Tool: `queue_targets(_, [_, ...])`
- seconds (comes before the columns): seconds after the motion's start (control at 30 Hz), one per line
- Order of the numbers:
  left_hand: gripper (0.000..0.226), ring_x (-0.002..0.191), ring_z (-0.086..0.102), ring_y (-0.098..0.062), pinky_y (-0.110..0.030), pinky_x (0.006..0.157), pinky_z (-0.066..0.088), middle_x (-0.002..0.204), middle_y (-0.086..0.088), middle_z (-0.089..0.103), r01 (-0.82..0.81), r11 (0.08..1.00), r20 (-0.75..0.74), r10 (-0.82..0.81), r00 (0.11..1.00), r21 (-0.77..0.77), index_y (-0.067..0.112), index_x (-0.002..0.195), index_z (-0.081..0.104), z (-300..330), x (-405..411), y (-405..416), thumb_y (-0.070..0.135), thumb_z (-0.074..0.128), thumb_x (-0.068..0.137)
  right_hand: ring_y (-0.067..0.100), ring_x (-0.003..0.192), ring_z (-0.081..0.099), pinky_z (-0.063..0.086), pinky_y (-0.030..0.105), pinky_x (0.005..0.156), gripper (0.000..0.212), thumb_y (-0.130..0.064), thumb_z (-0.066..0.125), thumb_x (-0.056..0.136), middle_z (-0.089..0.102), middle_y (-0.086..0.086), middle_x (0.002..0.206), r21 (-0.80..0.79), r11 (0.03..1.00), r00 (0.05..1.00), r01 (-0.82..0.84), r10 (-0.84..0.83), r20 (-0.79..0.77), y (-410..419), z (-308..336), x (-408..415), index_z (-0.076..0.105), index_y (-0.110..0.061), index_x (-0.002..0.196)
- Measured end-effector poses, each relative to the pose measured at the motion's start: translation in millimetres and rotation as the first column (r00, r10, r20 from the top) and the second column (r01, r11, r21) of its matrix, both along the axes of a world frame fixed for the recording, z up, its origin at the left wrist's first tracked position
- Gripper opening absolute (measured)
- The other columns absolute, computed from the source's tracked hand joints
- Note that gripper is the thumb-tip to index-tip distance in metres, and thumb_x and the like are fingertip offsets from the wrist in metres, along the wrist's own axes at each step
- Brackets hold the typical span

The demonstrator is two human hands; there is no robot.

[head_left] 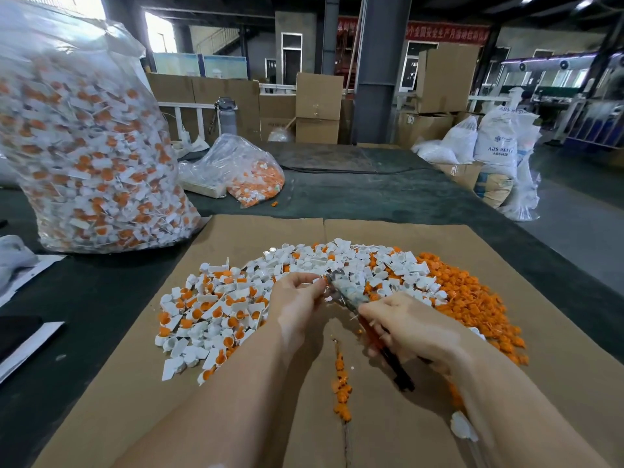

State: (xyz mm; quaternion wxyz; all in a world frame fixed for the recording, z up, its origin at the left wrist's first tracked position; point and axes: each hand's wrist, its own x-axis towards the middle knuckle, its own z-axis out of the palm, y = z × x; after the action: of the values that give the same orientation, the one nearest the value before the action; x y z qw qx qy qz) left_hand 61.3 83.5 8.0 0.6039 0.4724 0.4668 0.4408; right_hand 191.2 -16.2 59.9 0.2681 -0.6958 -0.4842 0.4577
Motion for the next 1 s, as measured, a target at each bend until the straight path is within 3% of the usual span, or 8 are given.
queue_targets(0.13, [0.006, 0.058, 0.049, -0.012, -0.016, 0.045, 0.039, 0.078, -0.011, 0.062, -0.007, 1.0, -0.016, 0.007, 1.0, -0.008, 0.008, 0.086, 0.061, -1, 1, 1, 0.005, 0.059, 0.09, 0.017, 0.064, 0.06, 0.043, 0.018, 0.046, 0.023, -0.022, 0.049, 0.093, 0.055, -0.007, 0.047, 0.013, 0.999, 0.999, -0.034, 0.033, 0.015, -1, 4, 0, 0.057, -0.009, 0.075])
queue_targets(0.23, [0.004, 0.059, 0.05, -0.012, -0.014, 0.041, 0.039, 0.076, -0.01, 0.061, -0.024, 1.0, 0.0, 0.024, 1.0, -0.011, 0.005, 0.088, 0.06, -1, 2, 1, 0.004, 0.058, 0.091, 0.01, 0.053, 0.058, 0.04, 0.015, 0.043, 0.011, -0.016, 0.052, 0.089, 0.057, -0.007, 0.049, 0.023, 0.999, 0.997, -0.028, 0.026, 0.068, 0, 4, -3, 0.059, -0.007, 0.09])
queue_targets(0.43, [0.003, 0.047, 0.055, -0.004, -0.012, 0.039, 0.04, 0.074, -0.009, 0.062, -0.047, 0.999, 0.025, 0.048, 0.999, -0.017, 0.004, 0.09, 0.061, 2, 5, -3, 0.003, 0.058, 0.09, 0.01, 0.043, 0.051, 0.039, 0.017, 0.041, 0.011, -0.015, 0.05, 0.089, 0.055, 0.002, 0.059, 0.102, 0.995, 0.973, -0.005, -0.019, 0.23, 2, -2, -8, 0.05, -0.01, 0.079])
queue_targets(0.67, [0.006, 0.06, 0.055, -0.009, -0.011, 0.041, 0.042, 0.077, -0.006, 0.063, -0.075, 0.997, 0.013, 0.075, 0.997, -0.026, 0.005, 0.096, 0.061, 2, 5, -7, 0.005, 0.059, 0.09, 0.017, 0.061, 0.052, 0.042, 0.03, 0.058, 0.019, -0.022, 0.055, 0.088, 0.054, 0.004, 0.073, 0.185, 0.982, 0.952, 0.041, -0.095, 0.291, 3, -18, -11, 0.043, -0.018, 0.074])
queue_targets(0.8, [0.006, 0.057, 0.065, -0.011, -0.018, 0.047, 0.05, 0.079, -0.01, 0.067, -0.084, 0.991, 0.088, 0.093, 0.992, -0.103, 0.007, 0.096, 0.063, 1, 3, -14, 0.006, 0.061, 0.09, 0.016, 0.068, 0.059, 0.045, 0.03, 0.061, 0.022, -0.037, 0.067, 0.08, 0.061, 0.0, 0.078, 0.261, 0.96, 0.938, 0.105, -0.183, 0.295, 2, -26, -5, 0.055, -0.019, 0.081])
queue_targets(0.83, [0.006, 0.056, 0.067, -0.011, -0.02, 0.049, 0.052, 0.08, -0.011, 0.067, -0.079, 0.992, 0.086, 0.087, 0.993, -0.095, 0.009, 0.095, 0.063, -2, 1, -16, 0.007, 0.062, 0.089, 0.015, 0.071, 0.059, 0.045, 0.029, 0.061, 0.025, -0.04, 0.068, 0.078, 0.06, -0.002, 0.081, 0.283, 0.949, 0.917, 0.138, -0.231, 0.326, 2, -29, -1, 0.055, -0.019, 0.086])
queue_targets(0.9, [0.007, 0.059, 0.068, -0.008, -0.018, 0.052, 0.051, 0.08, -0.005, 0.067, -0.049, 0.998, -0.059, 0.052, 0.997, 0.044, 0.015, 0.094, 0.063, -9, -3, -20, 0.01, 0.062, 0.089, 0.013, 0.078, 0.055, 0.043, 0.028, 0.063, 0.03, -0.042, 0.065, 0.079, 0.055, -0.007, 0.086, 0.337, 0.925, 0.8, 0.175, -0.333, 0.5, 6, -34, 6, 0.053, -0.02, 0.095])
queue_targets(1.0, [0.015, 0.091, 0.065, -0.011, -0.022, 0.081, 0.049, 0.096, 0.003, 0.068, 0.089, 0.963, -0.32, -0.003, 0.947, 0.255, 0.022, 0.102, 0.067, -18, -6, -24, 0.015, 0.059, 0.092, 0.018, 0.098, 0.052, 0.047, 0.031, 0.077, 0.041, -0.044, 0.062, 0.08, 0.057, -0.002, 0.104, 0.408, 0.9, 0.569, 0.153, -0.418, 0.708, 12, -44, 17, 0.052, -0.02, 0.111])
